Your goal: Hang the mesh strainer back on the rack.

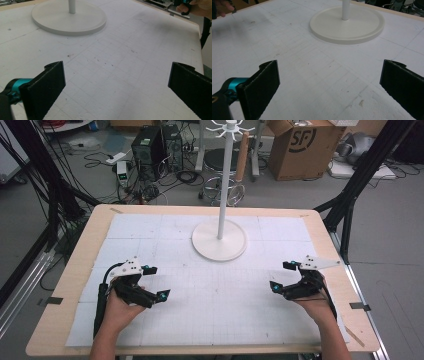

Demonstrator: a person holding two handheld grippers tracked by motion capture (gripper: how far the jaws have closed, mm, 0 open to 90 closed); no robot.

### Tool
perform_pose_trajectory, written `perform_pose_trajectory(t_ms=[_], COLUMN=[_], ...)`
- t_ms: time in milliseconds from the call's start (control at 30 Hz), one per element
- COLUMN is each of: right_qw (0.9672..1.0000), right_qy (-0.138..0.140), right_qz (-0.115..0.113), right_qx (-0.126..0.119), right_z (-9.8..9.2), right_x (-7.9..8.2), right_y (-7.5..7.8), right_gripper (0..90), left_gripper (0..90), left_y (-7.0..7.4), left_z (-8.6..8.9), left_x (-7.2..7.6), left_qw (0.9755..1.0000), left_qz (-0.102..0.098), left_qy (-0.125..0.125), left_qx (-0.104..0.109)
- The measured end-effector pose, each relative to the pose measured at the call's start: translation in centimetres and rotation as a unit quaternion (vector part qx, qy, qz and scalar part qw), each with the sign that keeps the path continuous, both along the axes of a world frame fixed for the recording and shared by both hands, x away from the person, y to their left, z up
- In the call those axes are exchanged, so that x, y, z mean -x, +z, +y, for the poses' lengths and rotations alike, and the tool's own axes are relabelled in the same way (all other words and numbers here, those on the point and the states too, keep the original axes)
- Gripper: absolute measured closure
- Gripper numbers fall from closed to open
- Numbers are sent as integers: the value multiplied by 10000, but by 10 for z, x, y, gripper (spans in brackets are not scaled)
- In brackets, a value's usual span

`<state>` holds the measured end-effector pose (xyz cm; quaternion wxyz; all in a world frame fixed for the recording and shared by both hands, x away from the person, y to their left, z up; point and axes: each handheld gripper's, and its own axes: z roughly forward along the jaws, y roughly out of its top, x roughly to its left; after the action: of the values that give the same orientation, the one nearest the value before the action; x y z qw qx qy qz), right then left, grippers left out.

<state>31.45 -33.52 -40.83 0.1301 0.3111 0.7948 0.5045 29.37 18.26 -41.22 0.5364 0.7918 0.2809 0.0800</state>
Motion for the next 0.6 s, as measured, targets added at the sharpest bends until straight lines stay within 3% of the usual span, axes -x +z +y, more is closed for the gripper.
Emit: perform_pose_trajectory(t_ms=[367, 600], right_qw=[10000, 9997], right_qy=[-73, -56], right_qz=[51, 119], right_qx=[26, 182], right_z=[-1, 2], right_x=[0, -2], right_y=[-2, -6], right_gripper=[19, 19], left_gripper=[16, 16], left_y=[-2, -3], left_z=[-2, -1], left_x=[-1, -1], left_qw=[9999, 10000], left_qz=[14, 32], left_qy=[-31, -15], left_qx=[-96, -76])
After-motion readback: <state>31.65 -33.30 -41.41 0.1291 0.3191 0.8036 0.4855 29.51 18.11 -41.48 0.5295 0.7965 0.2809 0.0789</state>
